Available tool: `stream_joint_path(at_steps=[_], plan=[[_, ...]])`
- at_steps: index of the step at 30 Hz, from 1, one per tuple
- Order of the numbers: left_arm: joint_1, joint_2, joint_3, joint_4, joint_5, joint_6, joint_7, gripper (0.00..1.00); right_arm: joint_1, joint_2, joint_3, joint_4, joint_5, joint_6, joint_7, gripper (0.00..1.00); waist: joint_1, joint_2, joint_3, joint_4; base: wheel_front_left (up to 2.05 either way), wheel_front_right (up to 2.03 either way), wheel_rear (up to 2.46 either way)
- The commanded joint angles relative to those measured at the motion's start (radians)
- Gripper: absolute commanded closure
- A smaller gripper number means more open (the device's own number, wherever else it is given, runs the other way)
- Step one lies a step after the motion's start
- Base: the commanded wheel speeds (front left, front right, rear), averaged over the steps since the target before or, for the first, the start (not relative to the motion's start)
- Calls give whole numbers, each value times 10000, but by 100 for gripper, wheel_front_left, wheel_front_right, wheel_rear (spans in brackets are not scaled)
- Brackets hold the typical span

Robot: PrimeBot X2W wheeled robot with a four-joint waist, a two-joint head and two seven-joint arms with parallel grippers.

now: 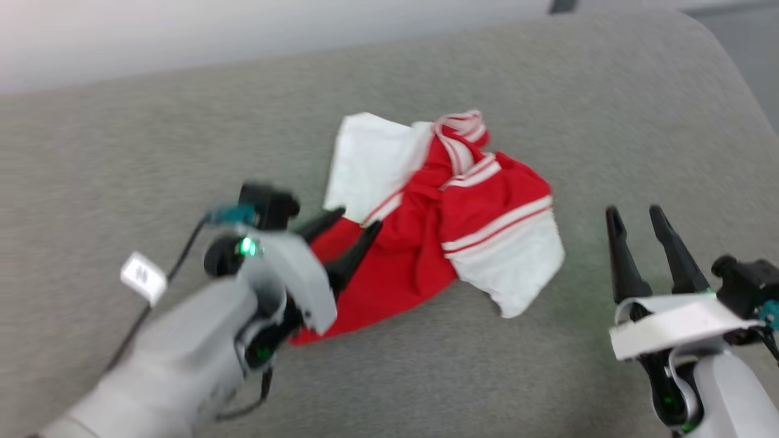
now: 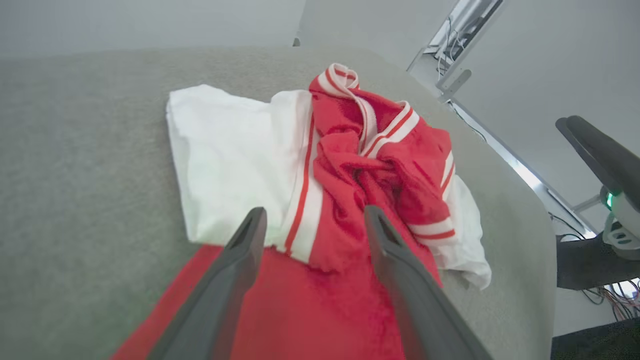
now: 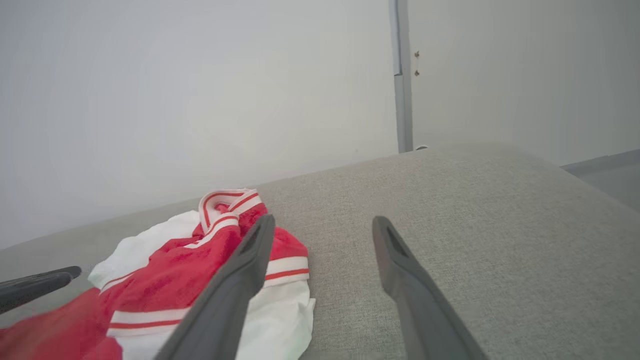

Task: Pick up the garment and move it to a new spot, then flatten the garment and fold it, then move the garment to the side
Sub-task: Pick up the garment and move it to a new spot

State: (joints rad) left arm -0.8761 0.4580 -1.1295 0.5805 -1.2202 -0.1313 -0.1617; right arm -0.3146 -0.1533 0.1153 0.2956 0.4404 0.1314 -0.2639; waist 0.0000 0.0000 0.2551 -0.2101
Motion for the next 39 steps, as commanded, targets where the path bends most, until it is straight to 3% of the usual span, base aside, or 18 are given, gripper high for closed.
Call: stream_joint_path(at_steps=[1, 10, 17, 25, 29, 34, 39], plan=[[265, -20, 30, 52, -106, 18, -181, 0, 169, -115, 47, 43, -37, -14, -3, 0, 0, 0, -839, 971, 0, 0, 0], [2286, -109, 289, 803, -99, 18, -1020, 0, 1272, -952, -392, 353, -104, -14, -4, 0, 0, 0, -1701, 2570, 0, 0, 0], [3782, 88, 2709, 681, 1163, 22, -1020, 0, 2002, -1212, -653, 353, -85, -14, -4, 0, 0, 0, -2195, 3240, 0, 0, 0], [6018, 159, 6521, -1382, 4376, 567, -1023, 0, 2239, -1350, -917, 89, -126, -14, -4, 0, 0, 0, -2498, 3052, 0, 0, 0], [7146, -297, 8186, -2789, 6115, 729, -1024, 0, 2125, -1365, -994, -113, -141, -14, -2, 0, 0, 0, -2451, 2859, 0, 0, 0], [8009, -1014, 9539, -3979, 7766, 527, -1025, 0, 2087, -1325, -950, -380, -162, -14, -4, 0, 0, 0, -2458, 2701, 0, 0, 0], [8409, -1502, 10133, -4166, 8629, 287, -1025, 0, 2213, -1168, -1063, -688, -218, -14, -2, 0, 0, 0, -2448, 2599, 0, 0, 0]])
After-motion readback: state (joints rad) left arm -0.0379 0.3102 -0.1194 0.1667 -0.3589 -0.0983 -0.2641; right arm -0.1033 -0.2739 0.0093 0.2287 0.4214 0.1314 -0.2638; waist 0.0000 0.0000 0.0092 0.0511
